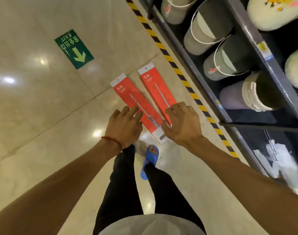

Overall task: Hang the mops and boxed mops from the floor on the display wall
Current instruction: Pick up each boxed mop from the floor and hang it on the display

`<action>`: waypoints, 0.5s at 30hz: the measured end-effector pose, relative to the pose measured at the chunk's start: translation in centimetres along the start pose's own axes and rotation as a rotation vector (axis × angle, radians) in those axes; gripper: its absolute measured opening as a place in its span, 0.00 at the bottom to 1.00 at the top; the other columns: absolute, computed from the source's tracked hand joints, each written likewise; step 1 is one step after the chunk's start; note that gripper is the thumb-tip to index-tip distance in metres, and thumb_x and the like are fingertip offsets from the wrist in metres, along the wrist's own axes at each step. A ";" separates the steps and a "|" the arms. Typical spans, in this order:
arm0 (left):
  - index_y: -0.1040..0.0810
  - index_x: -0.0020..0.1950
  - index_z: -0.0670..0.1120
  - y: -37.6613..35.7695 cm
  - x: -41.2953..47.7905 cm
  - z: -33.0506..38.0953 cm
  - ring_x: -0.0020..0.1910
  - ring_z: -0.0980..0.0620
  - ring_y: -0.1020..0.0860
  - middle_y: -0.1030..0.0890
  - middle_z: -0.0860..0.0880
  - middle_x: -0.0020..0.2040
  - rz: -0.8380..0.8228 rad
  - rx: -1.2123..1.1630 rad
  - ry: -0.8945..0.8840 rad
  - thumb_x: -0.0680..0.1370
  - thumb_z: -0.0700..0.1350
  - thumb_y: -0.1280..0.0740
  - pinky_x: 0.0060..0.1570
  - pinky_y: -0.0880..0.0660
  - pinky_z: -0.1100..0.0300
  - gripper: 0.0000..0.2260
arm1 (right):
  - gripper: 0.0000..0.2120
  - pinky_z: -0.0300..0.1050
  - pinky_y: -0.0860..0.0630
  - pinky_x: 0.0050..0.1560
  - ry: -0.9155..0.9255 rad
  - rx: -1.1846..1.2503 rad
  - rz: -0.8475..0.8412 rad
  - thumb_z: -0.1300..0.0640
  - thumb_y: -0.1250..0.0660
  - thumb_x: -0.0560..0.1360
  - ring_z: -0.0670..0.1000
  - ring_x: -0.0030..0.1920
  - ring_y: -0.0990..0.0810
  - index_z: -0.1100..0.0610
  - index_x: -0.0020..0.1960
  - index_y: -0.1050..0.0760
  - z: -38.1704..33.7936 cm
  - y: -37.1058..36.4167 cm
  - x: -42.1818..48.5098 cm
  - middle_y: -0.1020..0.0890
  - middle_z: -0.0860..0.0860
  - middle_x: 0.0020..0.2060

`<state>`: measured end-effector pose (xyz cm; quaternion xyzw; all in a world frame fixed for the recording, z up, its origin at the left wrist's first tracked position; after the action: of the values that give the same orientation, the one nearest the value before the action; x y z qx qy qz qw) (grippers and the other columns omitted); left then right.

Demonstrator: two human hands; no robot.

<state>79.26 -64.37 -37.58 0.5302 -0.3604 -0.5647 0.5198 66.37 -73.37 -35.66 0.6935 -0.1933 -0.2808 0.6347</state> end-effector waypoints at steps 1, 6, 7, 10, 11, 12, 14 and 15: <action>0.19 0.58 0.43 -1.1 1.2 -1.0 0.47 0.40 0.20 0.18 0.44 0.56 -0.011 0.000 -0.012 0.74 0.46 0.27 0.42 0.24 0.48 0.14 | 0.15 0.53 0.27 0.43 -0.009 0.038 0.022 0.48 0.36 0.76 0.60 0.48 0.21 0.59 0.49 0.19 0.0 -0.9 1.3 0.18 0.55 0.44; 0.19 0.58 0.42 -7.8 5.0 -5.4 0.46 0.40 0.19 0.17 0.43 0.56 -0.088 -0.029 0.016 0.74 0.45 0.25 0.41 0.23 0.48 0.15 | 0.18 0.51 0.28 0.40 -0.039 0.032 -0.091 0.46 0.37 0.73 0.59 0.44 0.21 0.58 0.52 0.19 -0.3 -9.0 6.4 0.19 0.54 0.42; 0.18 0.59 0.42 -9.5 5.5 -6.1 0.47 0.41 0.19 0.18 0.43 0.57 -0.106 -0.029 0.030 0.74 0.46 0.26 0.42 0.23 0.48 0.16 | 0.19 0.51 0.27 0.41 -0.046 0.036 -0.128 0.46 0.38 0.73 0.59 0.45 0.21 0.58 0.53 0.19 -0.2 -11.1 7.2 0.19 0.54 0.42; 0.20 0.65 0.42 -15.0 6.7 -7.4 0.52 0.42 0.20 0.19 0.44 0.61 -0.160 -0.052 0.081 0.79 0.48 0.31 0.47 0.23 0.47 0.17 | 0.20 0.51 0.26 0.43 -0.022 0.037 -0.208 0.45 0.41 0.73 0.59 0.46 0.21 0.58 0.51 0.18 0.2 -17.5 8.9 0.18 0.54 0.41; 0.21 0.66 0.43 -17.0 7.1 -7.8 0.54 0.42 0.20 0.20 0.44 0.62 -0.168 -0.063 0.105 0.80 0.49 0.32 0.49 0.23 0.47 0.17 | 0.20 0.51 0.27 0.43 0.003 0.030 -0.223 0.45 0.42 0.73 0.59 0.46 0.21 0.58 0.49 0.18 0.2 -19.7 9.5 0.19 0.54 0.41; 0.21 0.67 0.43 -19.0 7.6 -8.1 0.55 0.42 0.20 0.20 0.44 0.63 -0.171 -0.080 0.131 0.80 0.49 0.33 0.49 0.23 0.47 0.17 | 0.19 0.51 0.27 0.43 0.027 0.021 -0.236 0.45 0.41 0.73 0.59 0.46 0.21 0.58 0.48 0.19 0.2 -21.9 10.1 0.19 0.53 0.41; 0.21 0.66 0.43 -23.6 8.5 -8.6 0.55 0.41 0.20 0.20 0.44 0.62 -0.182 -0.132 0.190 0.80 0.49 0.33 0.49 0.23 0.47 0.17 | 0.17 0.50 0.28 0.43 0.061 0.007 -0.245 0.46 0.38 0.72 0.58 0.46 0.21 0.57 0.47 0.19 0.7 -26.2 11.3 0.19 0.53 0.40; 0.21 0.66 0.43 -26.2 8.9 -8.9 0.55 0.41 0.20 0.20 0.45 0.62 -0.194 -0.157 0.221 0.80 0.49 0.33 0.48 0.22 0.47 0.17 | 0.16 0.50 0.28 0.43 0.072 0.008 -0.249 0.46 0.37 0.72 0.58 0.47 0.21 0.57 0.47 0.19 1.1 -28.5 11.9 0.18 0.53 0.41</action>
<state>83.46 -66.50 -66.22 0.5791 -0.2026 -0.5768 0.5393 72.32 -78.26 -65.56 0.7243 -0.0840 -0.3315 0.5987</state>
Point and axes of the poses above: each hand's wrist, its own x-axis towards the middle knuckle, its own y-axis out of the back of the hand, z = x × y, the point moved 10 cm from there along x, towards the middle knuckle
